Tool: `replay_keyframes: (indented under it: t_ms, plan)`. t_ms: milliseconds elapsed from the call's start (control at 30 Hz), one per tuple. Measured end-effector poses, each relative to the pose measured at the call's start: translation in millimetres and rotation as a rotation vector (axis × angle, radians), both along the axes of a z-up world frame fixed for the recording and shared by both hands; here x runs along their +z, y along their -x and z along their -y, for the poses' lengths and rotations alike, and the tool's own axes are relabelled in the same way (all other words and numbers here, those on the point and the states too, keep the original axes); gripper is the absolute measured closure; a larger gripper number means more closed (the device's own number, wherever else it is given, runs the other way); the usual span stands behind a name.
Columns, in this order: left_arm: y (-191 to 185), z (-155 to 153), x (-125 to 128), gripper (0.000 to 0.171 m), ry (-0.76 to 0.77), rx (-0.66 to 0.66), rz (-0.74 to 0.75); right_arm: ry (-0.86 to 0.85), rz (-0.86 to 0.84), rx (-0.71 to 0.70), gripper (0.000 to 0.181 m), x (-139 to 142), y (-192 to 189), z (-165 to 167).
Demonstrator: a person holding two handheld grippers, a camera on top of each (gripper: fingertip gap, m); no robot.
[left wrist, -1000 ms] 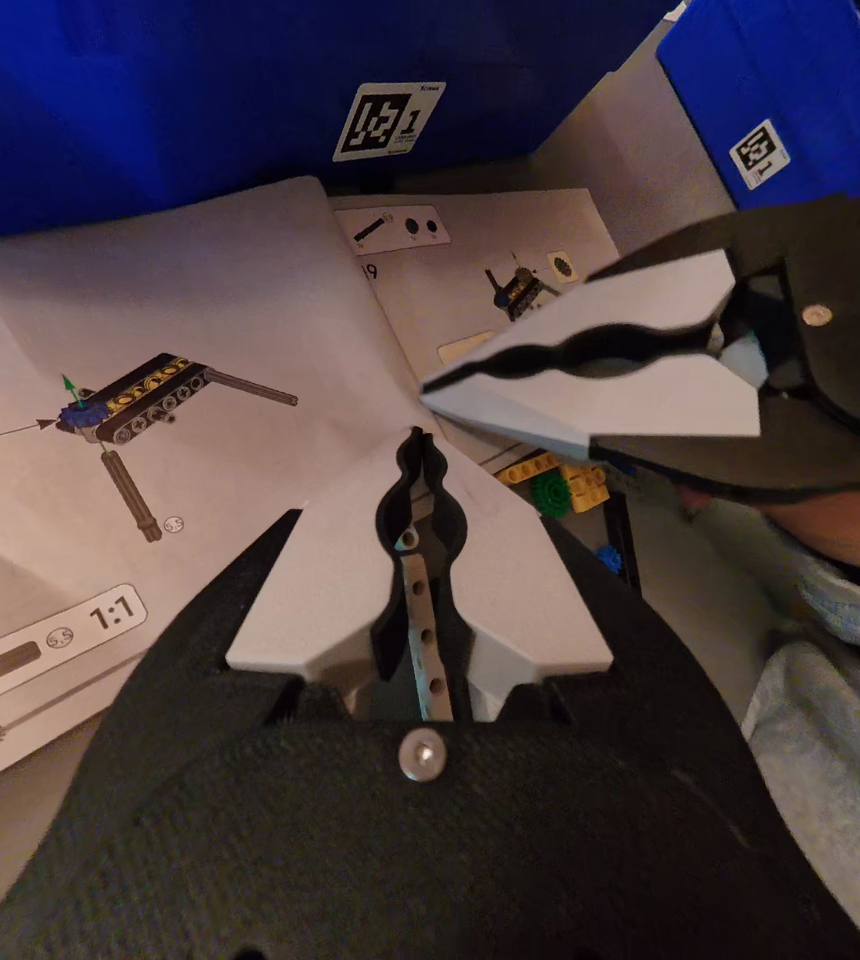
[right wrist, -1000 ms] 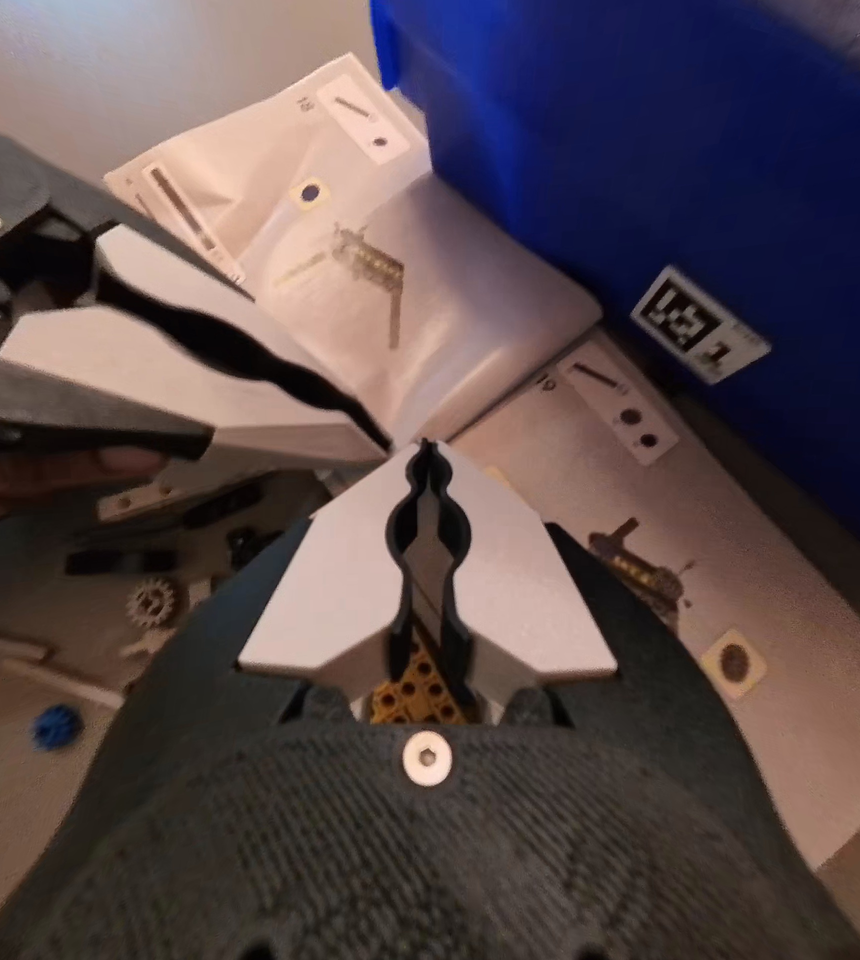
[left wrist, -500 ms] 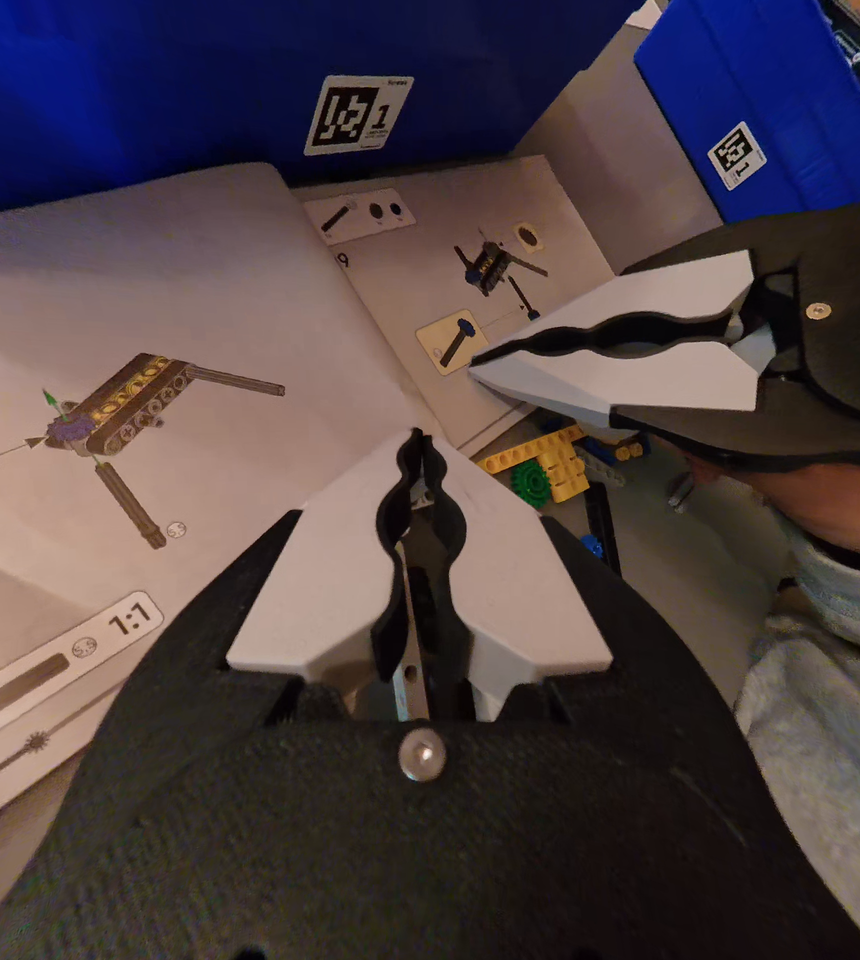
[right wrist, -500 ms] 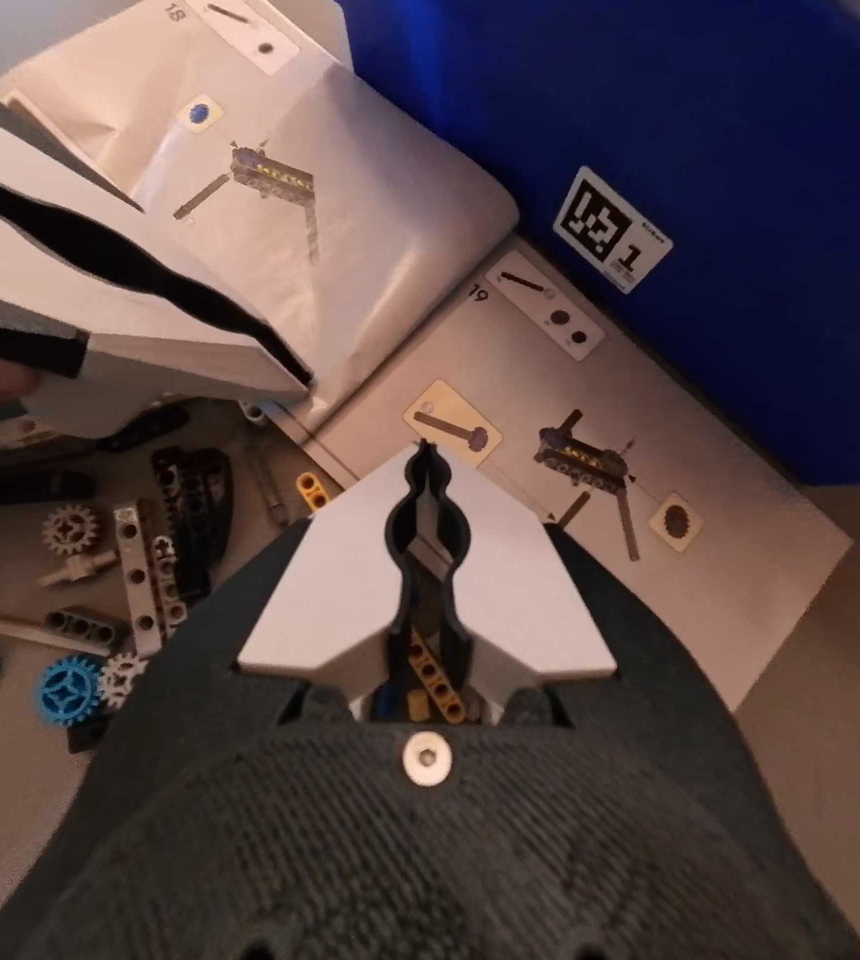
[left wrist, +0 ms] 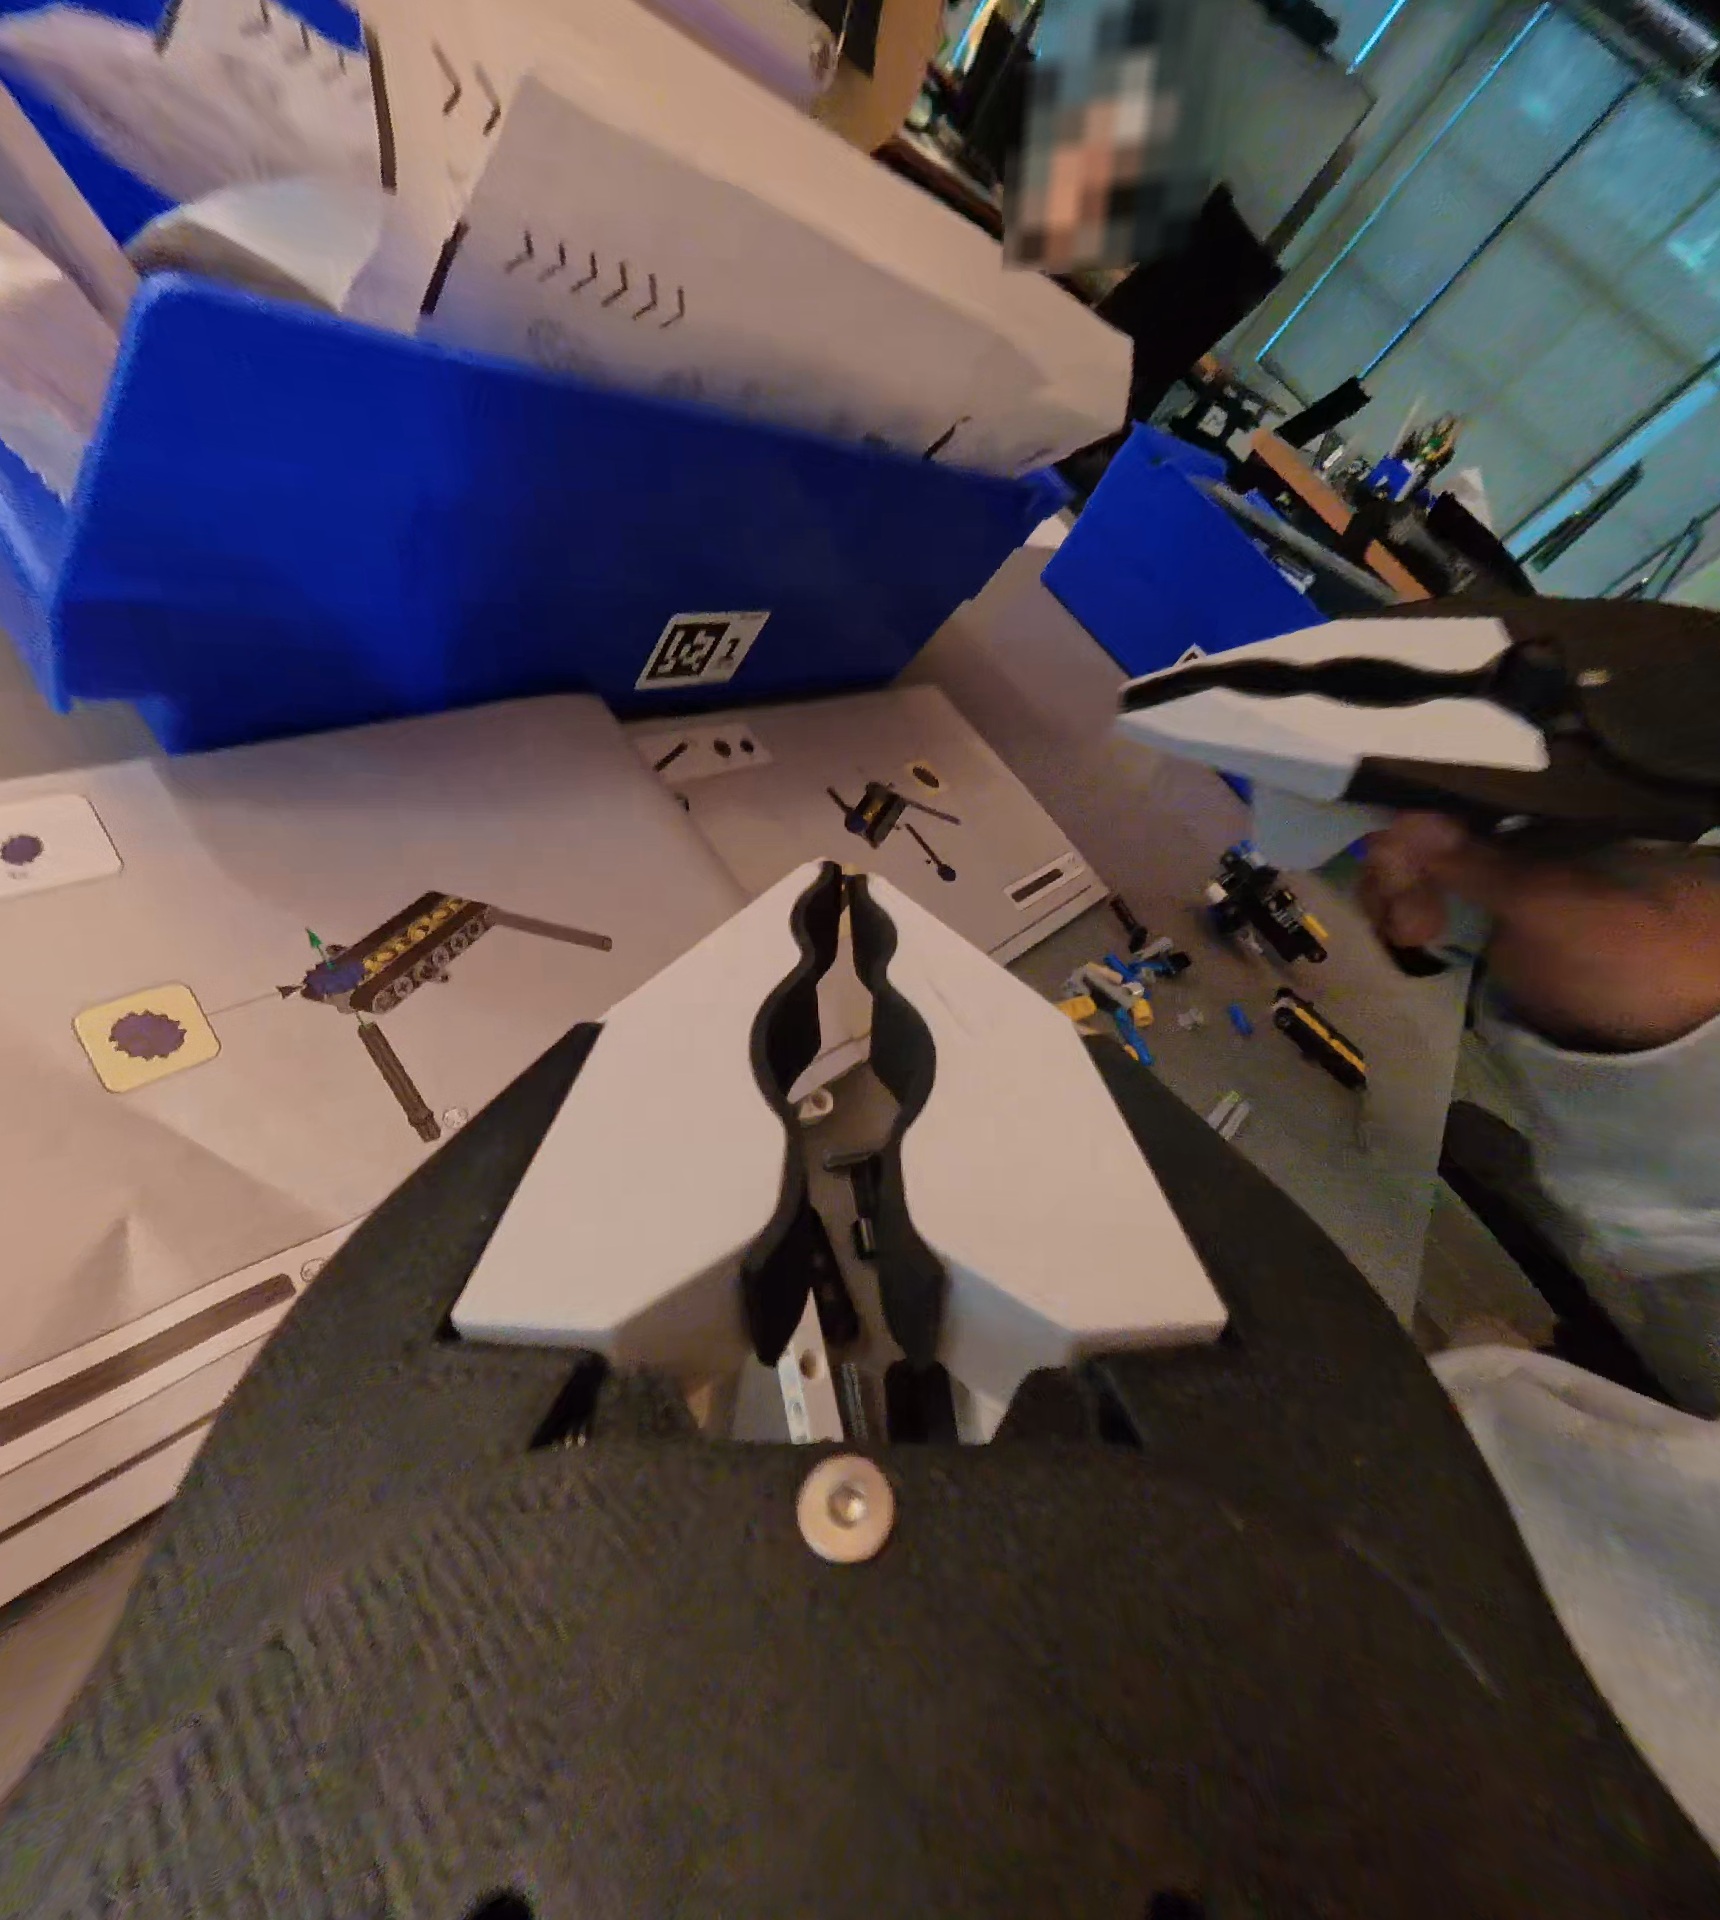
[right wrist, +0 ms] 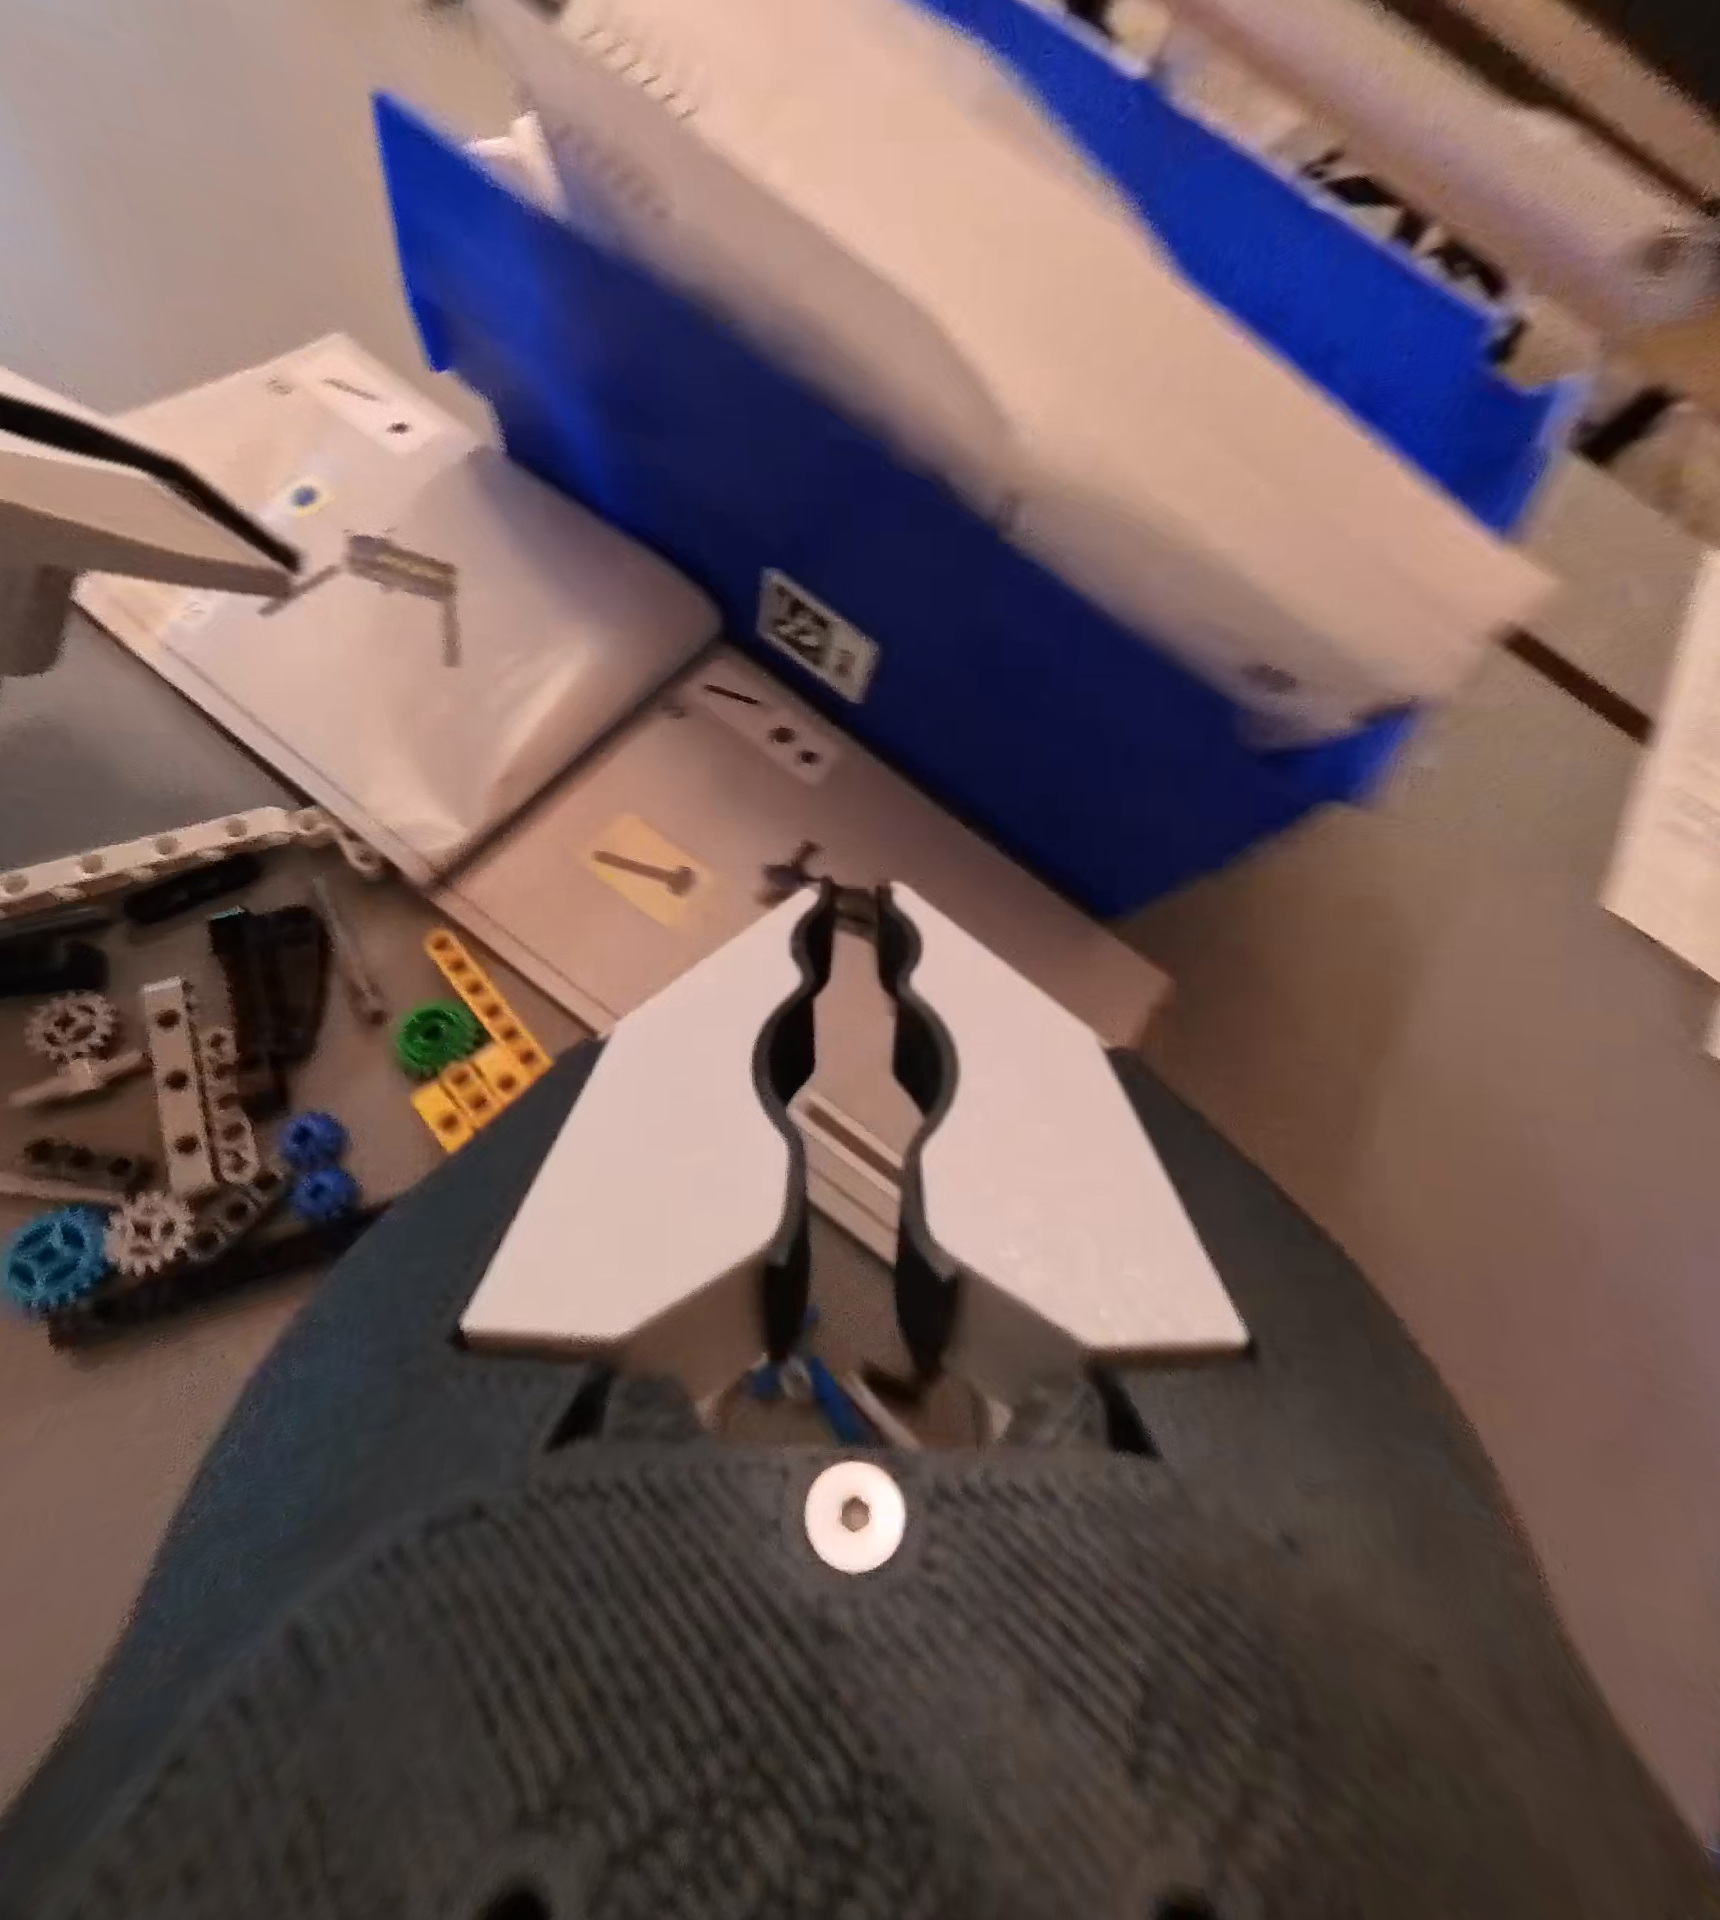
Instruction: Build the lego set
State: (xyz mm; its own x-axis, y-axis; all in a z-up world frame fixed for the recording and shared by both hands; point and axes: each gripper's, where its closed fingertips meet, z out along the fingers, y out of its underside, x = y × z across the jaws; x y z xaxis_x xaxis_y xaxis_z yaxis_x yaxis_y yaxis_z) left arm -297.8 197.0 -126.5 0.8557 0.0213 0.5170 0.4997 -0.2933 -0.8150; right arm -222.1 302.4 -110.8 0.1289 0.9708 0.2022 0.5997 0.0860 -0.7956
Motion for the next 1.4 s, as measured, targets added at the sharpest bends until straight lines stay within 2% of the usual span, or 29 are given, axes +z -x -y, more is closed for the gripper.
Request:
replay_keyframes:
  t_ms: [100,200,333,467,600,767,867,1033,1167,1200,1300,1400]
  plan:
    - [-5,0,6,0.169,-0.037,-0.005,-0.034,0.015,-0.016,-0.093,0.166,22,-50,-22]
    - [-12,-1,11,0.167,-0.060,-0.023,-0.046,0.041,0.018,-0.190,0.164,18,-104,-27]
    - [-20,-2,17,0.166,-0.089,-0.033,-0.054,0.041,0.109,-0.295,0.159,-8,-163,-15]
    - [-25,-1,20,0.167,-0.112,-0.037,-0.066,0.153,0.242,-0.399,0.150,-57,-210,-4]
    - [-24,1,23,0.167,-0.120,-0.030,-0.109,0.353,0.240,-0.422,0.137,-82,-205,4]
    - [-15,5,26,0.167,-0.140,-0.001,-0.111,0.305,0.238,-0.385,0.136,-70,-201,4]
    - [-11,7,28,0.168,-0.155,0.008,-0.102,0.277,0.238,-0.409,0.137,-61,-212,-5]
    - [-13,6,28,0.168,-0.160,0.000,-0.092,0.374,0.279,-0.412,0.137,-80,-219,-2]
    - [-15,7,30,0.169,-0.172,-0.002,-0.096,0.327,0.343,-0.409,0.153,-90,-220,-2]
    - [-16,7,31,0.168,-0.175,-0.006,-0.093,0.326,0.330,-0.396,0.159,-89,-218,-1]
    - [-21,6,33,0.168,-0.190,-0.025,-0.086,0.406,0.244,-0.315,0.159,-78,-200,13]
    - [-33,5,37,0.165,-0.220,-0.074,-0.079,0.425,0.033,-0.156,0.159,-38,-165,27]
